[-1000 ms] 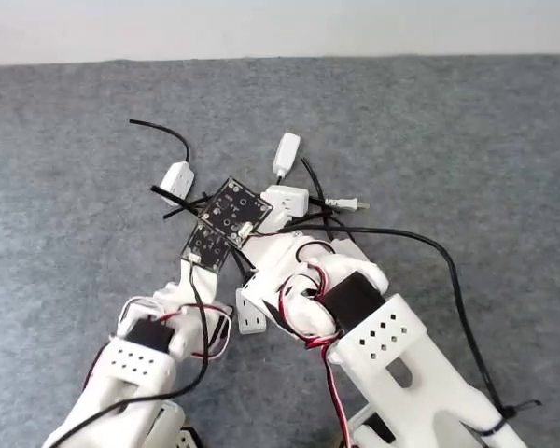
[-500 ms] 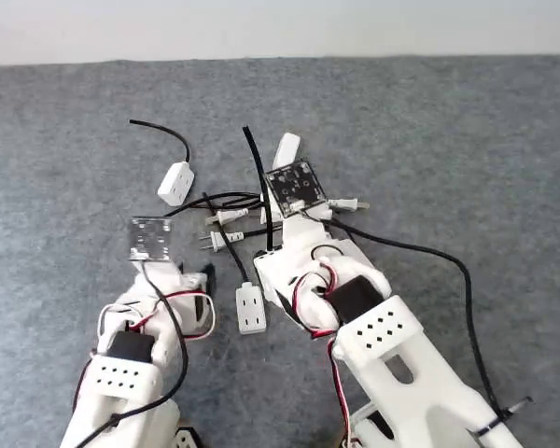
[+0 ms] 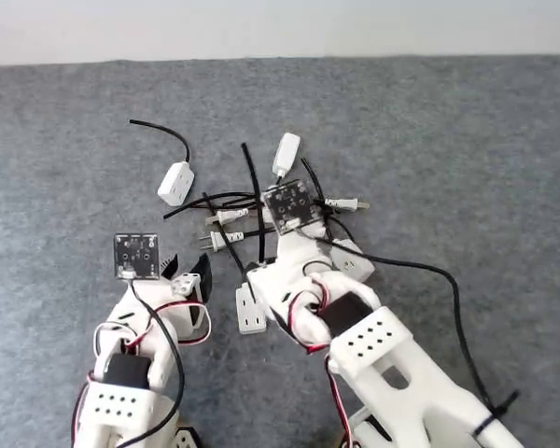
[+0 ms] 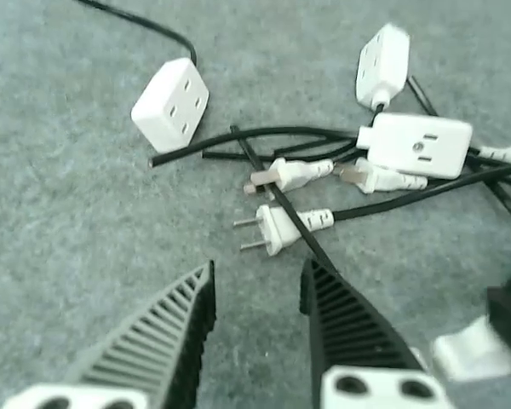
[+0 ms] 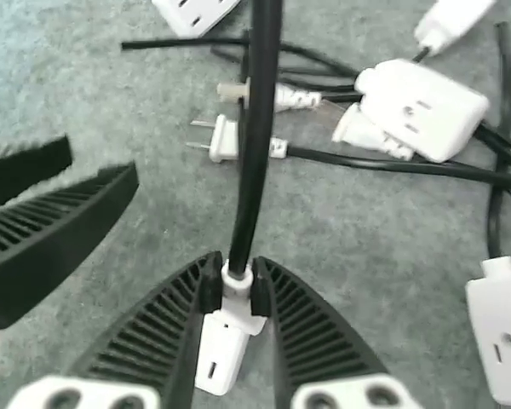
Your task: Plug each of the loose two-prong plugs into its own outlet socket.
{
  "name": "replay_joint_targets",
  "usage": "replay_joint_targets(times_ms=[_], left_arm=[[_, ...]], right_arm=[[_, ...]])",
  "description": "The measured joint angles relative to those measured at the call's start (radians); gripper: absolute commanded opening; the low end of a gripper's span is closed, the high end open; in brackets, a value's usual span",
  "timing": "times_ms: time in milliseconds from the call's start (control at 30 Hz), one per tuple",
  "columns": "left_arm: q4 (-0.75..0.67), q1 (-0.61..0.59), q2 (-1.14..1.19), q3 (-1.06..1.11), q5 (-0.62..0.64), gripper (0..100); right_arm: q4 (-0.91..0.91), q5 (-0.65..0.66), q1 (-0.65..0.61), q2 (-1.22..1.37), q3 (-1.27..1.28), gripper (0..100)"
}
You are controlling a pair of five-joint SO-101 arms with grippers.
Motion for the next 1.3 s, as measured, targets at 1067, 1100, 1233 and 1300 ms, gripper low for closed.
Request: replay_joint_targets(times_ms=[1067,1100,1233,1300], left_arm=[[0.018,0.0,-0.087,0.025,0.0,16],[0.018,0.0,-0.087,0.025,0.0,16],[0.058,0.0,-0.087,0.025,0.0,16],[0.066,0.0,-0.087,0.025,0.0,16]], right_arm=[[0.037,0.021,-0.057,0.003,0.0,0.8],[0.066,0.064,-0.057,-0.031,0.0,0.8],[0.163,0.146,-0.054,-0.184,0.0,0.8],[0.196,0.164,-0.028,-0.273,0.0,0.8]])
